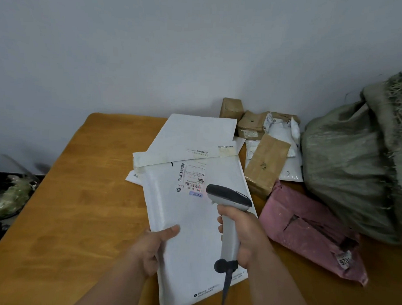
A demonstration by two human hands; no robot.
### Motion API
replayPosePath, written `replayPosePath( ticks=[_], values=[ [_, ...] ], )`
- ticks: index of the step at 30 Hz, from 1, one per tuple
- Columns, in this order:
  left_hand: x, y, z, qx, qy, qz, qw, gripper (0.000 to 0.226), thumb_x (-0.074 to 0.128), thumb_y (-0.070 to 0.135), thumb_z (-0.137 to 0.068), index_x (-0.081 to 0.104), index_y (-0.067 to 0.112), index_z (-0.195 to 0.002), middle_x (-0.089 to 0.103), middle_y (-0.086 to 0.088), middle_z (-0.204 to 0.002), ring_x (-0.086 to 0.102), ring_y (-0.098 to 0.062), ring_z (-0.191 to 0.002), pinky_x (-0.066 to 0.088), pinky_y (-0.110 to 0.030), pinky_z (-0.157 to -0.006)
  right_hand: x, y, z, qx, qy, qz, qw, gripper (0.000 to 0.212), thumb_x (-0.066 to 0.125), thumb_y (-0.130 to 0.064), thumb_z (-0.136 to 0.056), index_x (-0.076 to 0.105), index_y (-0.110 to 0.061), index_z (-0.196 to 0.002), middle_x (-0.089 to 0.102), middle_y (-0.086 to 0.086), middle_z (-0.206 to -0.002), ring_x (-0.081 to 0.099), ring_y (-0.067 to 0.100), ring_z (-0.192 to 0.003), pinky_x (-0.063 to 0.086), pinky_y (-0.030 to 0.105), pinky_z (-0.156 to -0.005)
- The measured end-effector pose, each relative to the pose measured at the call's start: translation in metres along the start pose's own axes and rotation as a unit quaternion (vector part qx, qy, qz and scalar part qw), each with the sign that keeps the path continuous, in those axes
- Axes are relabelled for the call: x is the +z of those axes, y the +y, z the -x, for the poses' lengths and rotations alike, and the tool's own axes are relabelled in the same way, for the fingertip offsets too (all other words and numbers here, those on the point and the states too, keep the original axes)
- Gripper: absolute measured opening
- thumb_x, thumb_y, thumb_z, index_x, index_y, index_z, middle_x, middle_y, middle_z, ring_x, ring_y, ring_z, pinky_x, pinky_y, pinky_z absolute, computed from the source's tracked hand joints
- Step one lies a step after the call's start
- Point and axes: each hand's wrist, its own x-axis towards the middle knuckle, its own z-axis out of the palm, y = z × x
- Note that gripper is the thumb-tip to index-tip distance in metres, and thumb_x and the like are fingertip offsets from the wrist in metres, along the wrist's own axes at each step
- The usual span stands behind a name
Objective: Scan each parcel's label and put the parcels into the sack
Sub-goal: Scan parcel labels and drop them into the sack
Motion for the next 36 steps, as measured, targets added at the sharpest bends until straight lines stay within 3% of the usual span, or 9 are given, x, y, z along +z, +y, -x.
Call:
replayPosePath(
  ticks=[5,10,14,18,24,29,33,36],
  values=[
    [0.009,0.0,0.012,0.034,0.006,0.007,0.999,0.068,0.089,0.006,-0.056,0.064,0.002,-0.12,0.075,-0.019,-0.105,0.07,-0.042,-0.099,0.055,-0.055,-0.09,-0.009,-0.007,0.01,-0.018,-0.016,0.01,1.0,0.032,0.082,-0.03,-0.081,0.064,-0.023,-0.108,0.07,0.009,-0.096,0.065,0.024,-0.089,0.053,0.041,-0.078],
    [0.016,-0.003,0.023,0.061,0.008,0.01,0.998,0.061,0.088,0.005,-0.056,0.066,0.005,-0.113,0.076,-0.018,-0.1,0.072,-0.041,-0.092,0.057,-0.052,-0.086,-0.017,-0.012,0.017,-0.028,-0.03,0.007,0.999,0.033,0.081,-0.029,-0.082,0.066,-0.02,-0.11,0.07,0.009,-0.096,0.064,0.024,-0.087,0.051,0.039,-0.073],
    [0.022,-0.007,0.03,0.071,0.009,0.016,0.997,0.054,0.084,0.004,-0.054,0.066,0.004,-0.105,0.076,-0.02,-0.095,0.071,-0.041,-0.093,0.054,-0.056,-0.091,-0.022,-0.013,0.02,-0.035,-0.035,0.011,0.999,0.035,0.082,-0.03,-0.08,0.066,-0.02,-0.109,0.07,0.009,-0.096,0.064,0.024,-0.087,0.052,0.039,-0.072],
    [0.026,-0.012,0.034,0.08,0.012,0.027,0.996,0.05,0.084,0.002,-0.055,0.066,0.004,-0.102,0.076,-0.019,-0.091,0.074,-0.037,-0.082,0.057,-0.048,-0.079,-0.027,-0.015,0.023,-0.038,-0.041,0.009,0.998,0.037,0.082,-0.029,-0.08,0.067,-0.018,-0.111,0.069,0.01,-0.096,0.063,0.024,-0.085,0.05,0.038,-0.07],
    [0.029,-0.018,0.037,0.087,0.021,0.032,0.995,0.061,0.086,0.004,-0.052,0.064,0.004,-0.109,0.076,-0.019,-0.095,0.072,-0.041,-0.091,0.057,-0.053,-0.085,-0.034,-0.017,0.027,-0.037,-0.056,0.011,0.998,0.032,0.082,-0.028,-0.08,0.068,-0.019,-0.107,0.069,0.01,-0.092,0.063,0.024,-0.084,0.051,0.038,-0.07],
    [0.033,-0.026,0.042,0.09,0.027,0.043,0.995,0.063,0.086,0.004,-0.052,0.063,0.004,-0.11,0.076,-0.019,-0.094,0.074,-0.038,-0.084,0.058,-0.046,-0.074,-0.042,-0.019,0.029,-0.037,-0.067,0.012,0.997,0.031,0.081,-0.028,-0.081,0.069,-0.017,-0.107,0.069,0.009,-0.091,0.062,0.023,-0.082,0.049,0.038,-0.069],
    [0.037,-0.032,0.046,0.094,0.028,0.044,0.994,0.068,0.087,0.004,-0.052,0.062,0.002,-0.116,0.075,-0.021,-0.099,0.07,-0.042,-0.094,0.056,-0.052,-0.083,-0.048,-0.019,0.033,-0.04,-0.072,0.01,0.997,0.03,0.081,-0.027,-0.081,0.071,-0.015,-0.106,0.068,0.008,-0.087,0.061,0.022,-0.078,0.048,0.035,-0.065],
    [0.041,-0.037,0.05,0.1,0.025,0.044,0.994,0.066,0.085,0.004,-0.053,0.062,0.001,-0.115,0.075,-0.022,-0.098,0.071,-0.042,-0.093,0.056,-0.052,-0.082,-0.055,-0.018,0.037,-0.04,-0.075,0.013,0.996,0.03,0.081,-0.027,-0.08,0.07,-0.016,-0.106,0.068,0.008,-0.088,0.061,0.022,-0.079,0.049,0.035,-0.066]
  ],
)
